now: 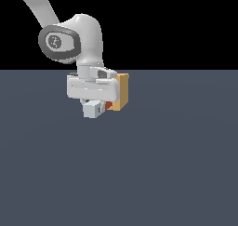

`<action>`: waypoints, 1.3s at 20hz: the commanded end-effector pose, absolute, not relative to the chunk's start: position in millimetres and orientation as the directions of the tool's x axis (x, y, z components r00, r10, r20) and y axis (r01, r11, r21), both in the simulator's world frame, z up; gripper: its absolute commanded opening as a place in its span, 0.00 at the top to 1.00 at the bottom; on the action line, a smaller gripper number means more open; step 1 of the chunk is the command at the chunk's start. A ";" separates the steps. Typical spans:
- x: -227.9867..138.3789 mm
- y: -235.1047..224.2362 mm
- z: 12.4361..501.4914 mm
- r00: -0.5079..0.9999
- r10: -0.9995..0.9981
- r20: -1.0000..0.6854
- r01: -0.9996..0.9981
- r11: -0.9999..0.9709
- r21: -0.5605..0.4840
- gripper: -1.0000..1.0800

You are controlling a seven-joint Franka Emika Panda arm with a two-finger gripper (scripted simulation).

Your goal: Insert the peg into the horizontal hole in a box.

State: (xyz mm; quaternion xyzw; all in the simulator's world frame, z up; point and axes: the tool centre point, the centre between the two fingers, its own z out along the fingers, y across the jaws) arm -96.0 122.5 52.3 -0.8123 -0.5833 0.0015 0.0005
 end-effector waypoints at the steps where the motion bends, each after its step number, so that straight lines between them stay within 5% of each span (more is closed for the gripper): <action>1: -96.0 122.5 52.3 0.319 0.948 -0.002 0.948 -0.319 -0.003 1.00; 13: -94.6 128.7 54.1 0.314 0.949 -0.001 0.949 -0.314 -0.001 1.00; 26: -71.7 198.9 55.5 0.314 0.949 0.000 0.949 -0.314 0.001 1.00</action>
